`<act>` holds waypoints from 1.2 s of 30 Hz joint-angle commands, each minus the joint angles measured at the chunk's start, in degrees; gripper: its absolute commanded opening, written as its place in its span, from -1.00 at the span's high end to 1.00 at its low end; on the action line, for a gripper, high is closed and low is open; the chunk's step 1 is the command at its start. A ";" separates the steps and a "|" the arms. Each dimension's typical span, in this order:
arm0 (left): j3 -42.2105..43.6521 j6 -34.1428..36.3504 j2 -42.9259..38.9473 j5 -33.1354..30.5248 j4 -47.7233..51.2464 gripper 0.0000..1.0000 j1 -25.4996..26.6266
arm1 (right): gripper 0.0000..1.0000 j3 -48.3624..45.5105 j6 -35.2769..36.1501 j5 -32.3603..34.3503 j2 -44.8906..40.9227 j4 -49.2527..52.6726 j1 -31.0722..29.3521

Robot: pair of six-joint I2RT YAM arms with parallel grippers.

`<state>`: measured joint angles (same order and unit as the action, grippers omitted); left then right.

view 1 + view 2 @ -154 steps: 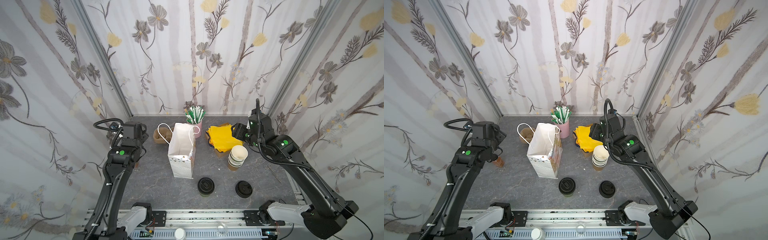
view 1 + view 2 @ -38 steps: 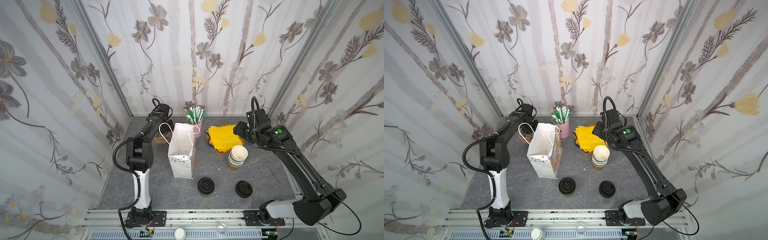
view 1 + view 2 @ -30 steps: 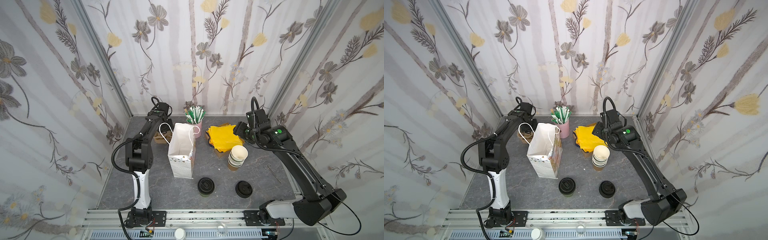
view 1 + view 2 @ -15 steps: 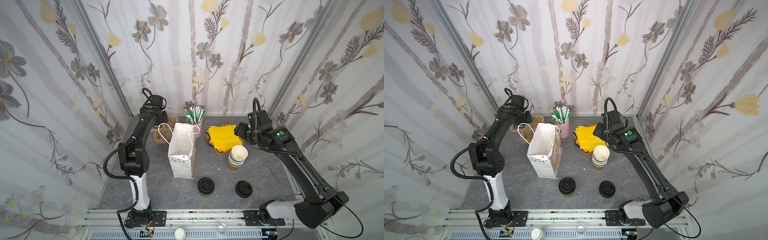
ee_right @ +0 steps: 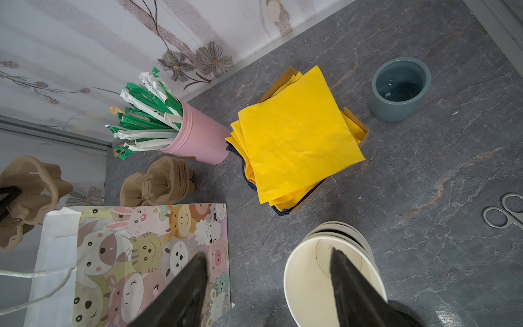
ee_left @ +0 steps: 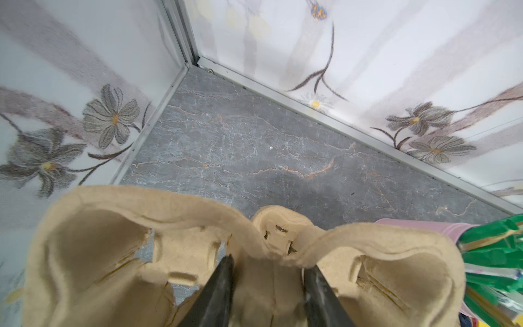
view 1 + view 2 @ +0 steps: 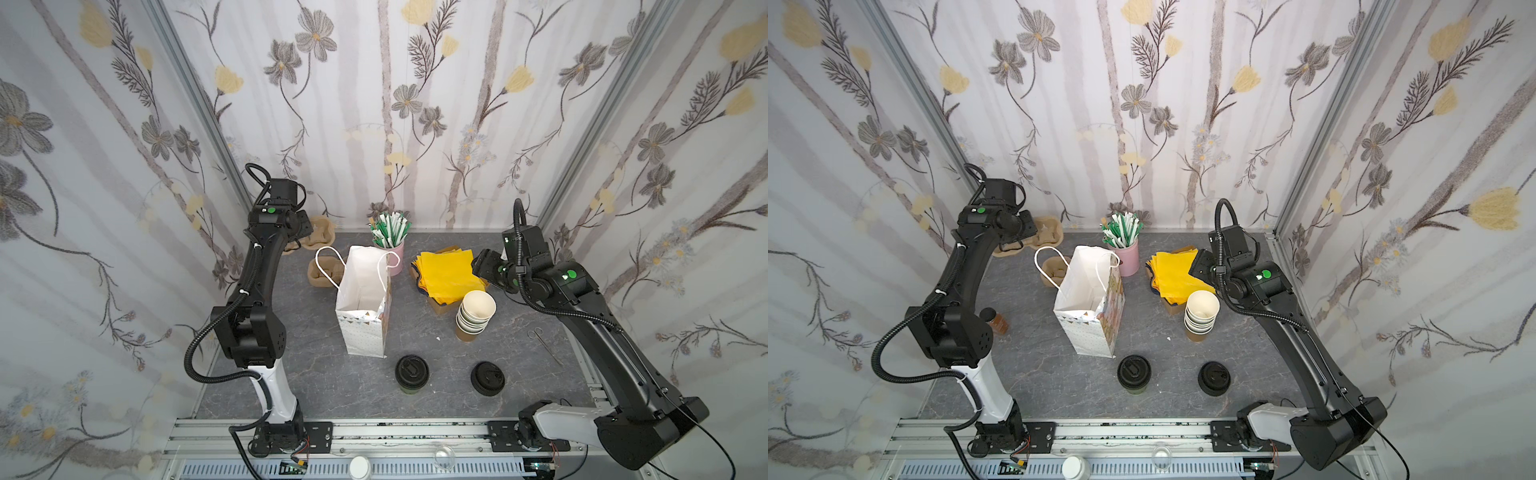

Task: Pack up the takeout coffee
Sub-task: 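Lift the cup carrier with the left gripper while right gripper moves toward bag, then carry the cup carrier over the white bag with left gripper while right reaches it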

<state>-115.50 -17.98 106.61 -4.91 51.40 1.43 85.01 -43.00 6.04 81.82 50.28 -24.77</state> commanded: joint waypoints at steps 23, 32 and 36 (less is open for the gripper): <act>-2.88 21.58 -20.51 1.91 0.88 0.21 11.18 | -0.37 -2.42 4.06 -10.28 -1.20 -5.26 -9.76; -1.05 43.63 -24.55 2.14 1.16 0.23 19.45 | -0.38 -7.08 5.70 -10.83 -6.38 -6.38 -8.86; 1.66 48.30 -28.07 3.62 1.16 0.22 20.85 | -0.38 -8.20 5.91 -12.58 -6.49 -7.05 -8.75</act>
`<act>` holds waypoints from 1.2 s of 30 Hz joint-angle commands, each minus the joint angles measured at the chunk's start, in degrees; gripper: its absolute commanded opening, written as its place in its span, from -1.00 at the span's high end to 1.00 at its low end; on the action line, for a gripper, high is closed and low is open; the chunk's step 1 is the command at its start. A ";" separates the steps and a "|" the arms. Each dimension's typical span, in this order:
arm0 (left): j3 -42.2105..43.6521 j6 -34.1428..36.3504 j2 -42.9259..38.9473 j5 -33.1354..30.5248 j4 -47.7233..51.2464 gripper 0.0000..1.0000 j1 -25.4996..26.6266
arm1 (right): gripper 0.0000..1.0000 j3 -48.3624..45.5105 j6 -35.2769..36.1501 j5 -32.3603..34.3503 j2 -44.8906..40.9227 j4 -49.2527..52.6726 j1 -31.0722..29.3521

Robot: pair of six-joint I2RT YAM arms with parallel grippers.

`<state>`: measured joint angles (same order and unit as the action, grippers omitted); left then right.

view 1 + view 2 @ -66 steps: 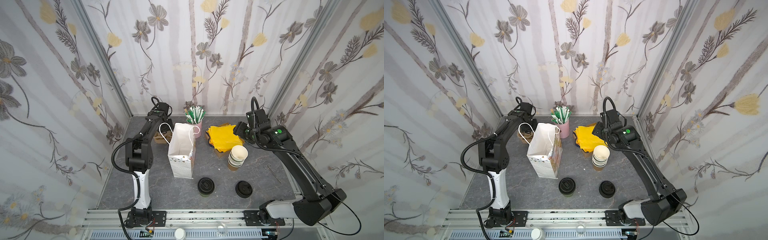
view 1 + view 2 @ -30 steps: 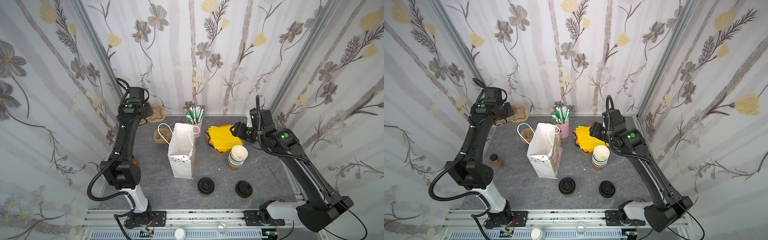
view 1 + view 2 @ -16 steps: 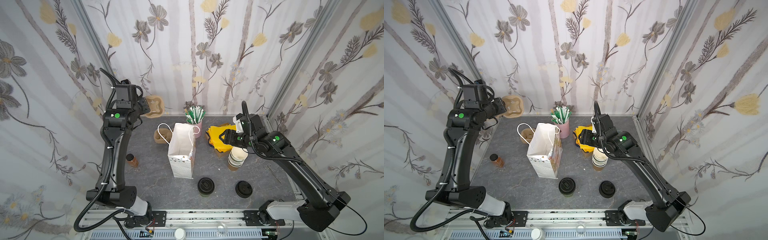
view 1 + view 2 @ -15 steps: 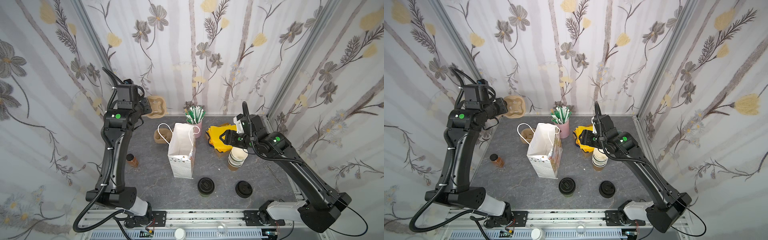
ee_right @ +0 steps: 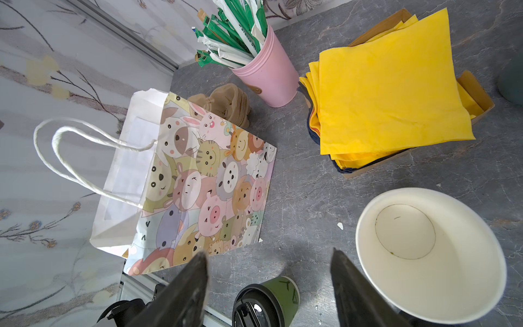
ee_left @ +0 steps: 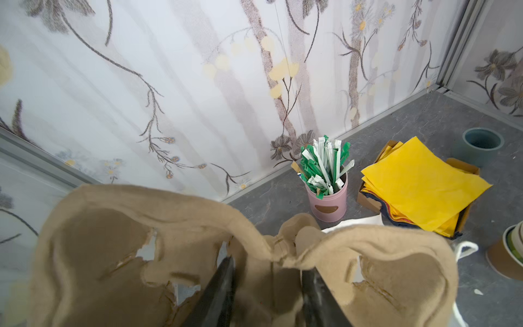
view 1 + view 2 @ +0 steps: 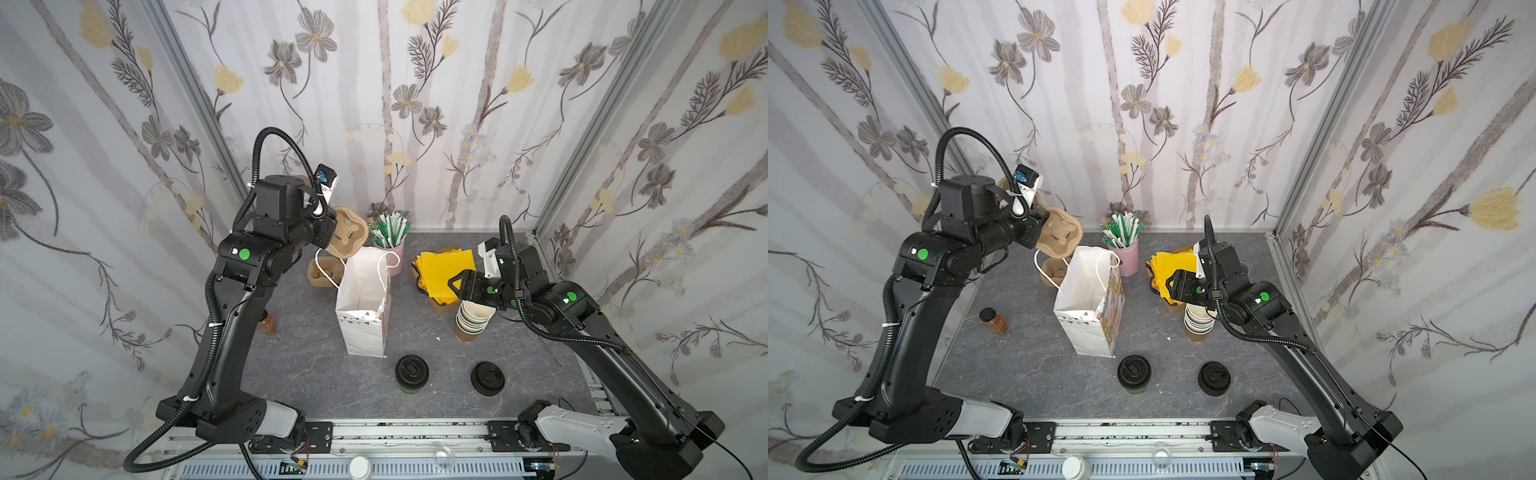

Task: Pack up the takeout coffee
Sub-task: 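Carry the cup carrier over the white bag with left gripper while right reaches it, then grip the white bag's rim with the right gripper while left lowers the carrier into it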

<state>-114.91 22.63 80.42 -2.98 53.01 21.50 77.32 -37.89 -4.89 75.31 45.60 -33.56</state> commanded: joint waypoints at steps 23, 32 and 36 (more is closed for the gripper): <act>10.40 21.58 -3.63 -7.73 0.60 0.27 11.79 | -0.49 -8.51 -3.75 -12.06 -3.28 -18.94 -6.82; 15.08 21.22 -8.08 -10.08 0.60 0.27 12.52 | -0.58 1.37 -6.44 -2.37 9.24 -22.02 -16.08; 15.49 20.96 -9.56 -10.38 0.52 0.28 12.89 | -0.46 5.23 -9.39 0.34 14.82 -21.44 -17.32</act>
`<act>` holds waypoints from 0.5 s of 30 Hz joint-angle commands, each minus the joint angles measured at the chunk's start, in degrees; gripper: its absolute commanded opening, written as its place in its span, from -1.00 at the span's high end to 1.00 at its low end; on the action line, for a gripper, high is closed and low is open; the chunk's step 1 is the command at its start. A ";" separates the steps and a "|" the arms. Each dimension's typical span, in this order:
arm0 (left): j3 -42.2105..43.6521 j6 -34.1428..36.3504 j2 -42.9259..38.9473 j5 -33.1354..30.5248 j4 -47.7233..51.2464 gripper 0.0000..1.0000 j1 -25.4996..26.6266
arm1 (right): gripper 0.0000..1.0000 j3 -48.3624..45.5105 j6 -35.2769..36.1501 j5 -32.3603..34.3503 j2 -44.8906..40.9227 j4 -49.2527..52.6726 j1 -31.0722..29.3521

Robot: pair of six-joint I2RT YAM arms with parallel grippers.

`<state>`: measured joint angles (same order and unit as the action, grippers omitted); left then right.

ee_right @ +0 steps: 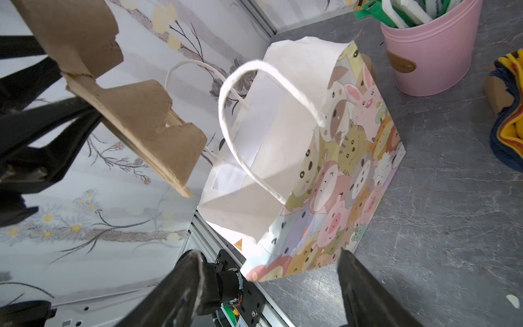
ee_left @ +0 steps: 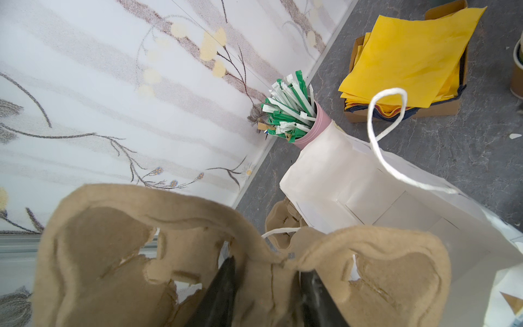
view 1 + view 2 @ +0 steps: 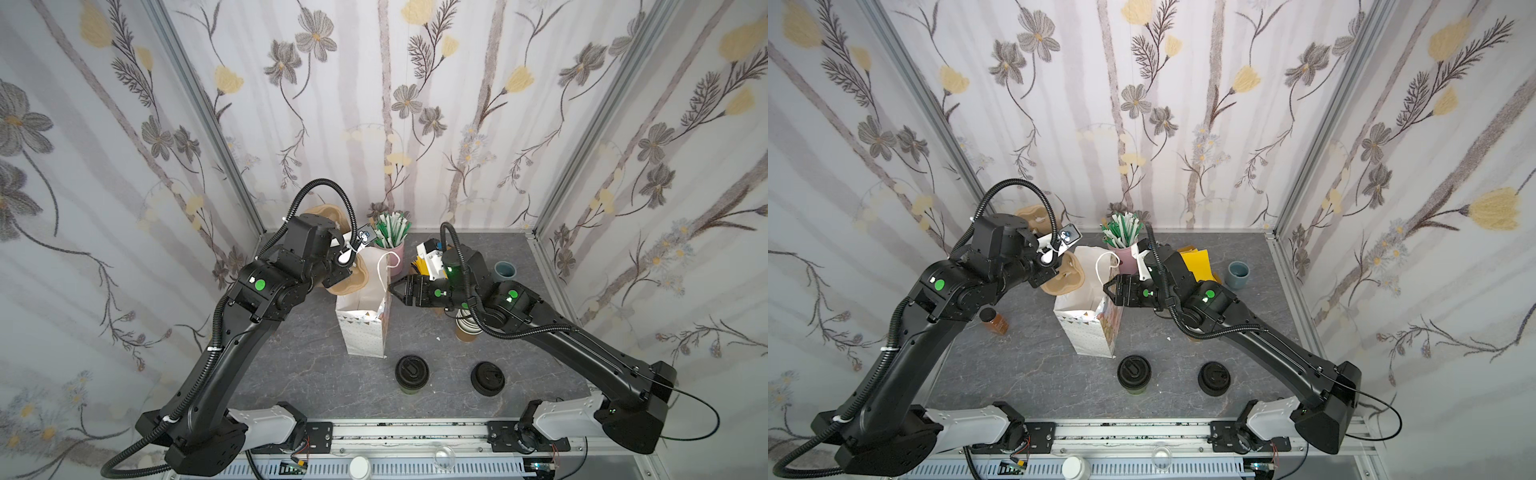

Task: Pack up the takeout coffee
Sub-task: 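Grip the white bag's rim with the right gripper while left lowers the carrier into it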

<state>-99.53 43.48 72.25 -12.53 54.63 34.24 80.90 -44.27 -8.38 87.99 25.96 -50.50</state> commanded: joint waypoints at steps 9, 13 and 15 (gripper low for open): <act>2.03 0.13 -3.64 -0.47 -1.08 0.29 0.54 | -0.04 5.15 -8.48 9.50 9.28 -1.70 -0.74; 2.65 0.45 -4.30 0.14 -1.19 0.29 0.65 | 0.14 6.92 -8.73 10.82 11.51 -1.25 -0.74; 3.16 0.67 -4.69 0.32 -1.19 0.29 0.61 | 0.24 7.66 -9.07 11.32 12.43 -0.78 -0.74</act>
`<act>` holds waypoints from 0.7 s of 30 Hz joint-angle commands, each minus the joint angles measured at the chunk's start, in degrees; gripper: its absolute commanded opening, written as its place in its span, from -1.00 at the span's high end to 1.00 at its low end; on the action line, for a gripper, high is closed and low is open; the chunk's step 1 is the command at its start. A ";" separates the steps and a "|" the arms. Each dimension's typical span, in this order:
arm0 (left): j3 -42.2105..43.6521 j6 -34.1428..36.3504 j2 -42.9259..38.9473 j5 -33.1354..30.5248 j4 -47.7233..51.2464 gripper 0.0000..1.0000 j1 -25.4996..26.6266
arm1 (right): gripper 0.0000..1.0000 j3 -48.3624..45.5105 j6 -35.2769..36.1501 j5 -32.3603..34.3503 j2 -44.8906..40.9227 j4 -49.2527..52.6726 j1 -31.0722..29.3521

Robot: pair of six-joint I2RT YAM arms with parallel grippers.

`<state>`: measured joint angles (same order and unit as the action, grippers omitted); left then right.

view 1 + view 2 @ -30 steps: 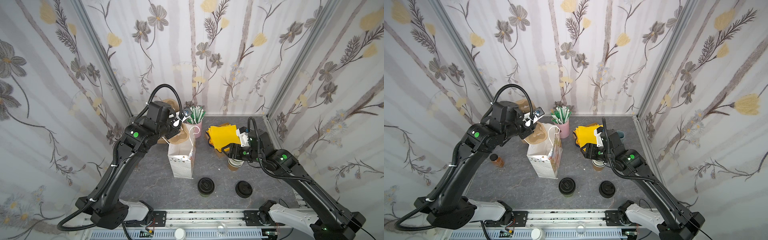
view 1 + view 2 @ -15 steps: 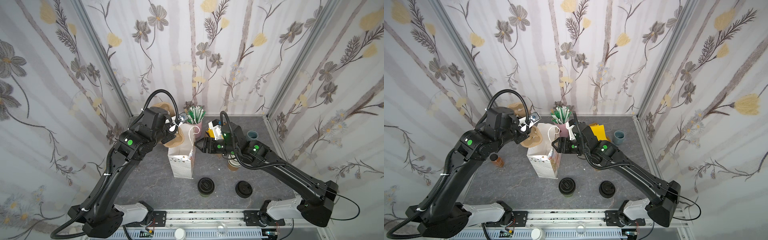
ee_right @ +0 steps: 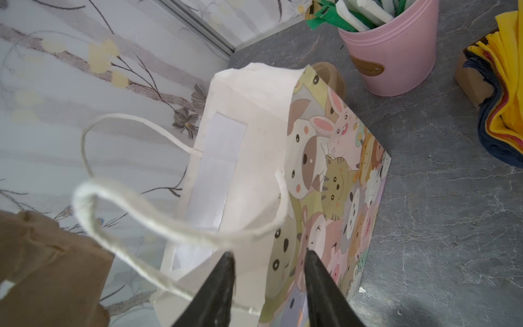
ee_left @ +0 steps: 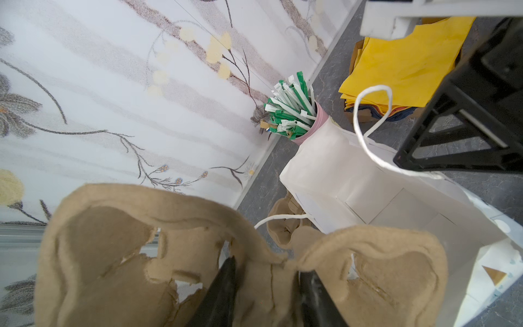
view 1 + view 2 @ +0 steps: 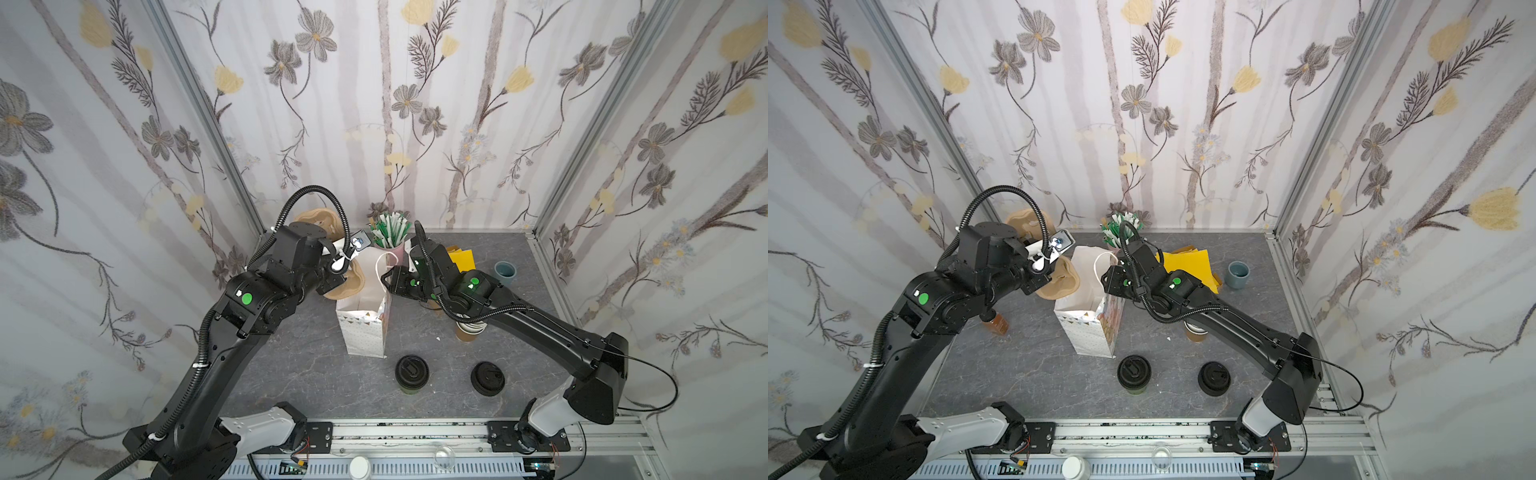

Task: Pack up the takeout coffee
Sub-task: 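Grip the white bag's rim with the right gripper while left lowers the carrier into it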

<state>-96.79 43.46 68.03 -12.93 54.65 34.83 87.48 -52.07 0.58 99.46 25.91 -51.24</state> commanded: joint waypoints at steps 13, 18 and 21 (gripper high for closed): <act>2.25 1.49 -1.85 2.89 -1.30 0.29 0.00 | 0.83 3.75 -1.11 3.75 3.29 3.75 -0.48; 1.95 2.10 -2.24 3.96 -1.30 0.29 0.04 | 1.00 3.89 -0.05 1.10 2.88 5.60 -0.78; 1.82 1.94 -2.68 4.43 -1.28 0.29 0.06 | 1.00 4.00 1.47 -2.85 2.50 5.27 -1.05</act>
<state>-94.39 44.53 65.82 -9.78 54.68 34.83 90.98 -51.94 1.89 102.32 30.30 -52.05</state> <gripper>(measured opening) 0.357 0.050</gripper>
